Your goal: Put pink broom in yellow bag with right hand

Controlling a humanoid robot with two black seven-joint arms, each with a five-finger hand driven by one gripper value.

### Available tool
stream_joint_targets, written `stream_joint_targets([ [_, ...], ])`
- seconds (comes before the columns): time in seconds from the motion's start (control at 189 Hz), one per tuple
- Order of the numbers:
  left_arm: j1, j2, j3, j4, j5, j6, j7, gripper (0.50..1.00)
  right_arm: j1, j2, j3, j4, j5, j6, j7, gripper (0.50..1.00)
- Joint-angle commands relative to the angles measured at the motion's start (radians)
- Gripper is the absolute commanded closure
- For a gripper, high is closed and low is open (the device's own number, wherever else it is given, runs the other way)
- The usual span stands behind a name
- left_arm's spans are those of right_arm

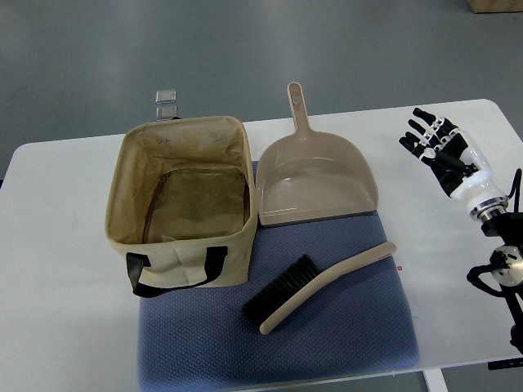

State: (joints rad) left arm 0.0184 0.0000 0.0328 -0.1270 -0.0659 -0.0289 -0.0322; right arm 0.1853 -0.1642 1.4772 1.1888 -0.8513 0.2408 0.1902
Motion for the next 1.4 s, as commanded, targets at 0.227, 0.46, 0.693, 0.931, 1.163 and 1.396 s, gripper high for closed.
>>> stream_joint_targets([
  [0.227,0.009,0.0,-0.001,0.0,0.002,0.0,0.002,0.5,0.0,-0.002,0.002,0.0,0.0,0.0,0.0,0.576],
  [0.46,0.0,0.0,0.006,0.003,0.0,0.0,0.002,0.5,0.003,0.0,0.003,0.0,0.0,0.0,0.0,0.576],
  [0.693,0.0,0.0,-0.001,0.001,0.0,0.0,0.002,0.5,0.002,0.005,0.002,0.0,0.0,0.021,0.0,0.576],
  [0.931,0.0,0.0,0.002,0.001,0.0,0.0,0.002,0.5,-0.003,0.003,0.002,0.0,0.0,0.051,0.0,0.576],
  [1.163,0.0,0.0,0.001,0.001,0.0,0.0,0.0,0.5,-0.001,0.0,0.002,0.002,0.0,0.052,0.0,0.576],
  [1.396,0.0,0.0,0.001,0.001,0.0,0.0,0.002,0.5,0.002,-0.003,0.002,0.005,0.0,0.064,-0.002,0.576],
])
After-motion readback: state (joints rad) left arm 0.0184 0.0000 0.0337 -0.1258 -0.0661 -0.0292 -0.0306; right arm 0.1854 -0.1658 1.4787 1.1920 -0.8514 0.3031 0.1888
